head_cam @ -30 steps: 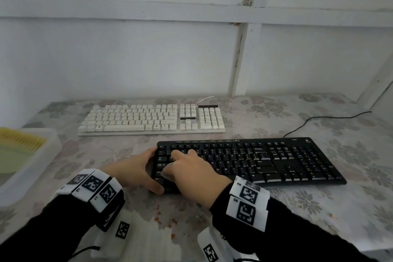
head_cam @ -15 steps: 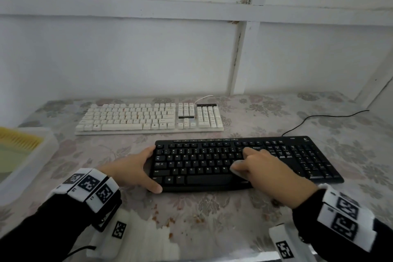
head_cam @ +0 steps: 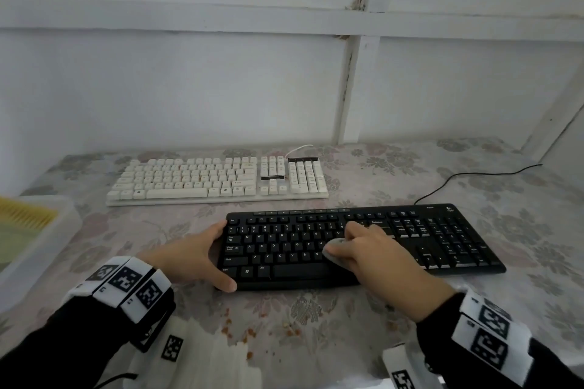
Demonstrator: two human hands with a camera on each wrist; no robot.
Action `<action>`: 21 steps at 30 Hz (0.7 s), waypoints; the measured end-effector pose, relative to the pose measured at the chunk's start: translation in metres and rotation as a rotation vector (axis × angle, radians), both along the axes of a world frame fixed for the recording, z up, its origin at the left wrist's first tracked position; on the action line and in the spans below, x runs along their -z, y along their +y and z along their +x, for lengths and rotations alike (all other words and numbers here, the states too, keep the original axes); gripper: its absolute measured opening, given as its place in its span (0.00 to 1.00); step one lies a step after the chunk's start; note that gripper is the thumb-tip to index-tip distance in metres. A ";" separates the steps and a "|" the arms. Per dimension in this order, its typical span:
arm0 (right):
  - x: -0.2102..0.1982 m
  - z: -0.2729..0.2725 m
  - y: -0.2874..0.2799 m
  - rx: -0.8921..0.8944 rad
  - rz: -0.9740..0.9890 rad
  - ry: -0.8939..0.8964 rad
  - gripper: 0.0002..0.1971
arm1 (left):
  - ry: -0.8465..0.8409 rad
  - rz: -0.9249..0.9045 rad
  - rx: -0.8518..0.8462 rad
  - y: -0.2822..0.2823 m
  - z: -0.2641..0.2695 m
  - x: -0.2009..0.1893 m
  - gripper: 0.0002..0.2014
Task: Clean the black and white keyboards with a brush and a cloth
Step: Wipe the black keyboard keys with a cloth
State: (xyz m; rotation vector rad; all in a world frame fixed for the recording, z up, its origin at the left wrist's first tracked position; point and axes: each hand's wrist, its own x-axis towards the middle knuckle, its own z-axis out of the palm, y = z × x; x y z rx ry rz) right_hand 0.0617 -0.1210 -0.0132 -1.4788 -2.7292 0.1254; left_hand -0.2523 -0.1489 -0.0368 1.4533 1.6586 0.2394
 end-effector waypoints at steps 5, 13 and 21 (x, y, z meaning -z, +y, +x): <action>-0.001 0.033 0.008 0.071 0.017 -0.130 0.08 | -0.030 -0.005 0.012 0.000 -0.001 0.001 0.76; -0.014 0.092 0.021 0.201 0.053 -0.214 0.08 | -0.013 -0.001 0.008 0.002 -0.003 0.005 0.77; -0.026 0.003 -0.001 -0.130 -0.101 -0.047 0.17 | -0.037 -0.007 -0.007 0.002 -0.006 0.008 0.74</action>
